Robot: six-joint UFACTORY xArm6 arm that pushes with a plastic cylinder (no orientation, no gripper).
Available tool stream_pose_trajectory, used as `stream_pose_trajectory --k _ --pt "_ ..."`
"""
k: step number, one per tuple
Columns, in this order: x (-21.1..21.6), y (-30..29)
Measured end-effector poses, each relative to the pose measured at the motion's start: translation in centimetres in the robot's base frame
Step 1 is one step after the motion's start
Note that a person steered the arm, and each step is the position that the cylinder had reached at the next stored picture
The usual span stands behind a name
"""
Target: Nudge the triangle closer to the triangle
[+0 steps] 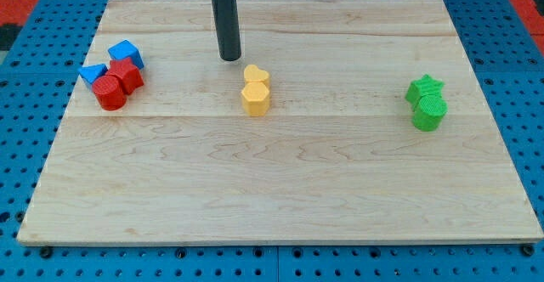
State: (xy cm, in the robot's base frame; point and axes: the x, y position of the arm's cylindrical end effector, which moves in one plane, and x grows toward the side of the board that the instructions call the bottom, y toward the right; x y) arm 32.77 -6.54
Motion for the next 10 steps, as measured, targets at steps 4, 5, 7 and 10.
stream_pose_trajectory --k 4,5,7,10 --pt "-1.9 2.1" --pt "-5.7 3.3" --pt "-9.4 -8.1" --pt "0.4 -24.0"
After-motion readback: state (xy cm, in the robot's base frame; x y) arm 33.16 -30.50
